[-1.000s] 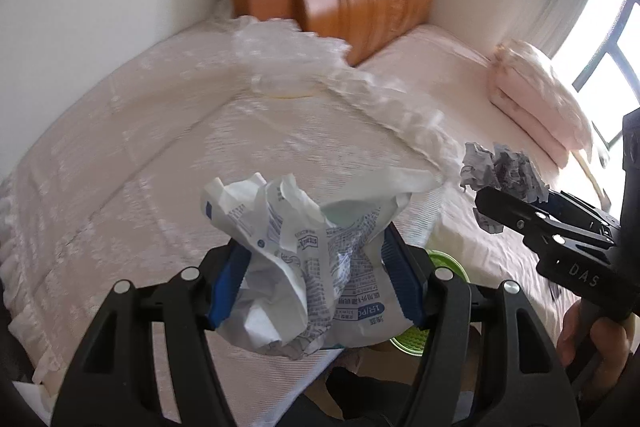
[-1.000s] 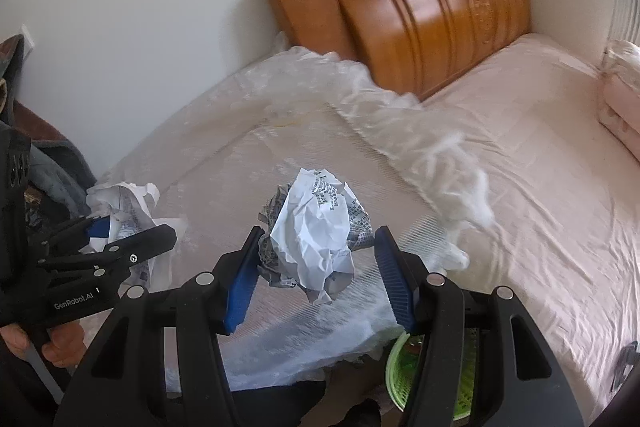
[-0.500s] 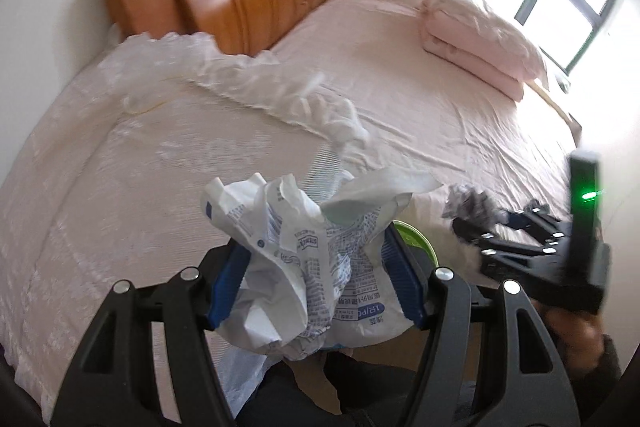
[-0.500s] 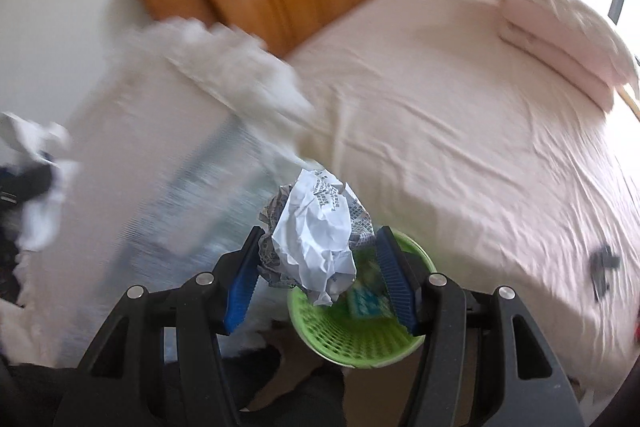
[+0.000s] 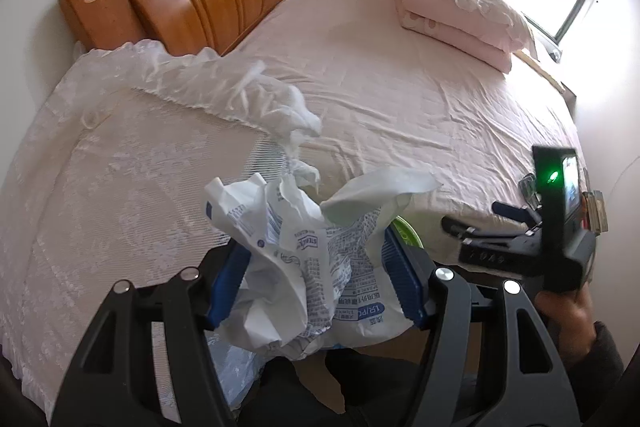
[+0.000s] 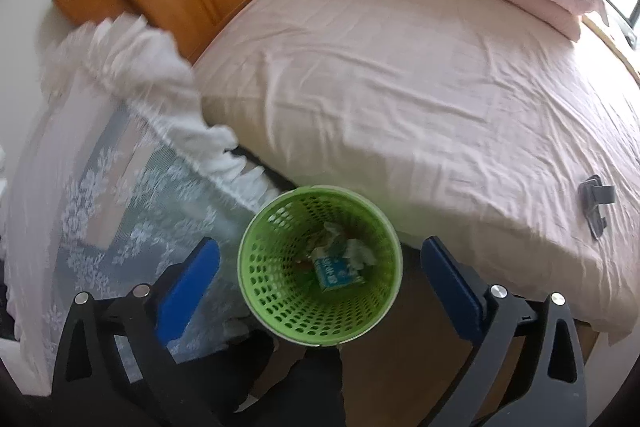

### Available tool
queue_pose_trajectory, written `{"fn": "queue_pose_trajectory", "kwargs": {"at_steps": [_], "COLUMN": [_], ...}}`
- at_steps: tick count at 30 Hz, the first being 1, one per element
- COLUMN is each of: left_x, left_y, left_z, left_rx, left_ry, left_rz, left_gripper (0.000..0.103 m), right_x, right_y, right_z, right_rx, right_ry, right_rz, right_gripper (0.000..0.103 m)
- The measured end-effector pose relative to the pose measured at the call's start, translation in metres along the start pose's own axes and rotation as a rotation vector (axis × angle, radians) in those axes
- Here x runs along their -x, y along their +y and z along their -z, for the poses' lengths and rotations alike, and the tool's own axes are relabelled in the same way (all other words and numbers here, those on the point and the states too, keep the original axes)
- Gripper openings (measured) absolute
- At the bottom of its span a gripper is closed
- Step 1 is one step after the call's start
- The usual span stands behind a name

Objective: Collect trash
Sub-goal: 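Carry both plastic bags to the green wastebasket and release them, then move both open tools back over the clear bottle and plastic wrap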

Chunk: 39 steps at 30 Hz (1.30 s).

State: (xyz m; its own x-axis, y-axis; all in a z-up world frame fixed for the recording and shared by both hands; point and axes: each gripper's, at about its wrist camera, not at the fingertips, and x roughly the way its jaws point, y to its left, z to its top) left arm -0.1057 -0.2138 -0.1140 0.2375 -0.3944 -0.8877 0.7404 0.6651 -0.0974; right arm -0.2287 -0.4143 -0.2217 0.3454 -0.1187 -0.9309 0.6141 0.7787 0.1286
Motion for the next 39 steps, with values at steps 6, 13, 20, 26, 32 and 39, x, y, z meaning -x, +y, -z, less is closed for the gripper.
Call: {"fn": "queue_pose_trajectory", "kwargs": {"at_steps": [6,13,20,26,32,39], "left_x": [-0.032,-0.100,-0.139,-0.128,-0.084,-0.007], "left_y": [-0.031,-0.073,-0.098,-0.091,-0.062,0.022], "left_z": [-0.001,0.019,0.038,0.034,0.017,0.008], "left_rx": [-0.077,-0.203,-0.250,-0.214,-0.180,0.013], "left_ry": [0.048,0.190,0.327,0.280,0.129,-0.033], "left_rz": [0.015,0.071,0.075,0.067,-0.056,-0.145], "left_gripper": [0.063,0.084,0.089,0.092,0.092,0.094], "right_x": [0.015,0.017,0.014,0.016,0.026,0.050], "right_y": [-0.037,-0.065,-0.077,-0.076,-0.050,0.030], "right_z": [-0.006,0.003,0.014,0.014,0.001,-0.027], "right_rx": [-0.108,-0.162,-0.180,-0.177,-0.132,0.035], "right_ry": [-0.026,-0.020,0.002,0.001,-0.022,-0.091], "right_rz": [0.007,0.032,0.041,0.036,-0.021,-0.146], "right_gripper": [0.100,0.100,0.100,0.100,0.100,0.100]}}
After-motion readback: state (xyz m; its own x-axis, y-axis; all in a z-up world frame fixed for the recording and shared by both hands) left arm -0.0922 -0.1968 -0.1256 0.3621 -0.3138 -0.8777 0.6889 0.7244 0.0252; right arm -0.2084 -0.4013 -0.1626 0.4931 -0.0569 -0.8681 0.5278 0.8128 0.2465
